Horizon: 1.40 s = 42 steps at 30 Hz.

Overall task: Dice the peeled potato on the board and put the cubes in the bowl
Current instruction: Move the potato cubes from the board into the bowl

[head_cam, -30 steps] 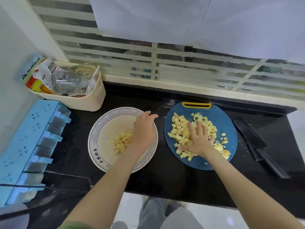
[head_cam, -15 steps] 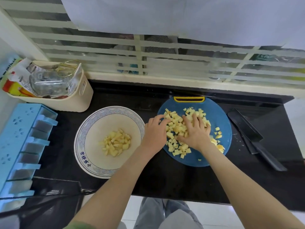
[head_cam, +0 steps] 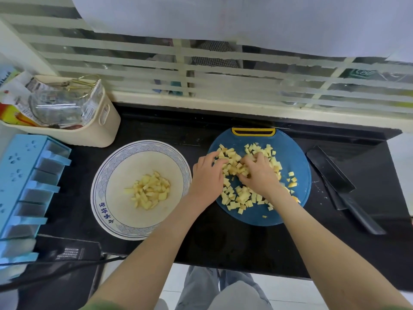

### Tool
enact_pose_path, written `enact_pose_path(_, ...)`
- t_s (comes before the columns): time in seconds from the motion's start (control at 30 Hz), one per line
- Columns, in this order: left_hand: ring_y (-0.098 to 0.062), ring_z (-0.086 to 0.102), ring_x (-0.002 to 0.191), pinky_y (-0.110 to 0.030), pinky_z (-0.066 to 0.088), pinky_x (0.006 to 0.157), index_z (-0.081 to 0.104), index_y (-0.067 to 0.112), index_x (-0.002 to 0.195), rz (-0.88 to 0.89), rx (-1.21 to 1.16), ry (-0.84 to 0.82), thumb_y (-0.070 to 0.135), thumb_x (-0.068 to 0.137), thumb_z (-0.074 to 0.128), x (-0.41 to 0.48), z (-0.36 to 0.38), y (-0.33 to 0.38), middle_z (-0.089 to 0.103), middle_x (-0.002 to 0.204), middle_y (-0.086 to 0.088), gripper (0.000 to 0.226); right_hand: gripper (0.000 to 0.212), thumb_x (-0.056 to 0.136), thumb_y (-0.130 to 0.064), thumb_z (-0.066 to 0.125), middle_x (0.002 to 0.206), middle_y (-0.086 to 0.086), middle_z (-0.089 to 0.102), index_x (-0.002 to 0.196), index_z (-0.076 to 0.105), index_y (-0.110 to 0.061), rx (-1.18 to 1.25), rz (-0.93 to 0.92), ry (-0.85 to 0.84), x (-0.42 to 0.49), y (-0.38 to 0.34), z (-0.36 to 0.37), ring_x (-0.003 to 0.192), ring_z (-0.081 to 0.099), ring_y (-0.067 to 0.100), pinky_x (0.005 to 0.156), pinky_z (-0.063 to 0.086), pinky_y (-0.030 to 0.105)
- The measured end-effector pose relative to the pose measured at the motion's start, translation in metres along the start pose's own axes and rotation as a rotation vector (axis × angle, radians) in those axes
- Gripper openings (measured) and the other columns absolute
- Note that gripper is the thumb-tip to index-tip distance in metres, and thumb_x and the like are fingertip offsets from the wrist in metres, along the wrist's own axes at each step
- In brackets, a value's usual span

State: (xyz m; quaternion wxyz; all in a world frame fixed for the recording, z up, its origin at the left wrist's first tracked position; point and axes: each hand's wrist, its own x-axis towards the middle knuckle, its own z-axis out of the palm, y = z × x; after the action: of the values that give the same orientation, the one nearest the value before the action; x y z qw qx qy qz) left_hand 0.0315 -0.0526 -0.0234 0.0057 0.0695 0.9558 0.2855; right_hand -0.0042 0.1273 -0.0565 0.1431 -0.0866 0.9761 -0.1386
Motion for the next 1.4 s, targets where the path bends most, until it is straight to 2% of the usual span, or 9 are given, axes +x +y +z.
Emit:
enact_pose_path(0.23, -0.03, 0.042, 0.121, -0.043, 0.035, 0.096, 0.062, 0.011, 0.117, -0.045, -0.038, 0.042, 0.001, 0.089, 0.051, 0.003, -0.01, -0.003, 0.048, 0.135, -0.011, 0.031, 0.025, 0.101, -0.024, 0.046, 0.106, 0.005, 0.04, 0.123, 0.053, -0.015, 0.1, -0.021, 0.044, 0.001, 0.005, -0.01, 0.075, 0.05, 0.02, 0.066, 0.047, 0.033)
enact_pose_path(0.37, -0.028, 0.04, 0.123, -0.039, 0.032, 0.099, 0.062, 0.011, 0.12, -0.08, -0.061, 0.096, 0.002, 0.091, 0.049, 0.006, -0.024, -0.007, 0.048, 0.135, -0.01, 0.032, 0.025, 0.102, -0.022, 0.045, 0.103, 0.005, 0.04, 0.124, 0.054, -0.013, 0.173, 0.026, 0.073, -0.003, -0.003, -0.02, 0.072, 0.05, 0.02, 0.072, 0.05, 0.036)
enact_pose_path(0.5, -0.032, 0.045, 0.121, -0.04, 0.033, 0.098, 0.063, 0.008, 0.117, -0.111, -0.079, 0.166, -0.001, 0.09, 0.05, 0.002, -0.041, -0.021, 0.051, 0.132, -0.013, 0.031, 0.027, 0.103, -0.024, 0.046, 0.106, 0.009, 0.044, 0.125, 0.055, -0.012, 0.339, 0.025, 0.057, -0.002, -0.039, -0.04, 0.08, 0.045, 0.017, 0.073, 0.032, 0.022)
enact_pose_path(0.8, -0.032, 0.042, 0.118, -0.042, 0.036, 0.1, 0.062, 0.01, 0.12, -0.344, -0.086, 0.302, 0.004, 0.082, 0.036, -0.035, -0.101, -0.076, 0.05, 0.131, -0.013, 0.046, 0.02, 0.096, -0.012, 0.055, 0.084, -0.003, 0.039, 0.113, 0.06, -0.004, 0.417, -0.391, -0.147, 0.005, -0.198, -0.016, 0.086, 0.042, 0.019, 0.077, 0.037, 0.028)
enact_pose_path(0.87, -0.029, 0.038, 0.123, -0.04, 0.034, 0.103, 0.059, 0.013, 0.124, -0.41, -0.047, 0.293, -0.003, 0.085, 0.044, -0.045, -0.112, -0.089, 0.046, 0.135, -0.012, 0.045, 0.031, 0.096, -0.017, 0.054, 0.092, -0.004, 0.043, 0.126, 0.054, -0.009, 0.351, -0.382, -0.281, 0.007, -0.224, -0.002, 0.089, 0.046, 0.021, 0.089, 0.043, 0.037)
enact_pose_path(0.97, -0.024, 0.032, 0.126, -0.034, 0.034, 0.102, 0.054, 0.019, 0.13, -0.517, 0.0, 0.236, -0.005, 0.085, 0.043, -0.064, -0.126, -0.11, 0.039, 0.141, -0.007, 0.052, 0.055, 0.096, -0.035, 0.053, 0.14, 0.01, 0.041, 0.147, 0.033, -0.029, 0.147, -0.326, -0.45, 0.01, -0.247, 0.016, 0.119, 0.051, 0.031, 0.106, 0.036, 0.046)
enact_pose_path(1.07, -0.026, 0.034, 0.123, -0.034, 0.037, 0.099, 0.051, 0.021, 0.133, -0.534, 0.048, 0.179, -0.001, 0.087, 0.04, -0.076, -0.13, -0.123, 0.041, 0.139, -0.006, 0.052, 0.056, 0.098, -0.028, 0.046, 0.149, 0.006, 0.038, 0.15, 0.025, -0.033, -0.026, -0.348, -0.415, 0.013, -0.245, 0.026, 0.131, 0.043, 0.031, 0.11, 0.026, 0.048)
enact_pose_path(1.2, -0.026, 0.036, 0.125, -0.034, 0.031, 0.104, 0.053, 0.018, 0.132, -0.492, -0.002, 0.19, -0.006, 0.085, 0.04, -0.077, -0.12, -0.126, 0.044, 0.136, -0.01, 0.054, 0.054, 0.099, -0.004, 0.037, 0.148, 0.009, 0.039, 0.15, 0.031, -0.02, 0.154, -0.355, -0.407, 0.012, -0.227, 0.016, 0.134, 0.04, 0.027, 0.109, 0.033, 0.038)
enact_pose_path(1.4, -0.026, 0.039, 0.116, -0.035, 0.035, 0.097, 0.052, 0.015, 0.132, -0.342, -0.064, 0.18, -0.004, 0.09, 0.04, -0.059, -0.098, -0.103, 0.046, 0.132, -0.011, 0.048, 0.034, 0.097, -0.001, 0.045, 0.106, 0.003, 0.054, 0.128, 0.055, -0.012, 0.443, -0.198, 0.098, 0.005, -0.167, -0.015, 0.091, 0.05, 0.012, 0.077, 0.034, 0.018)
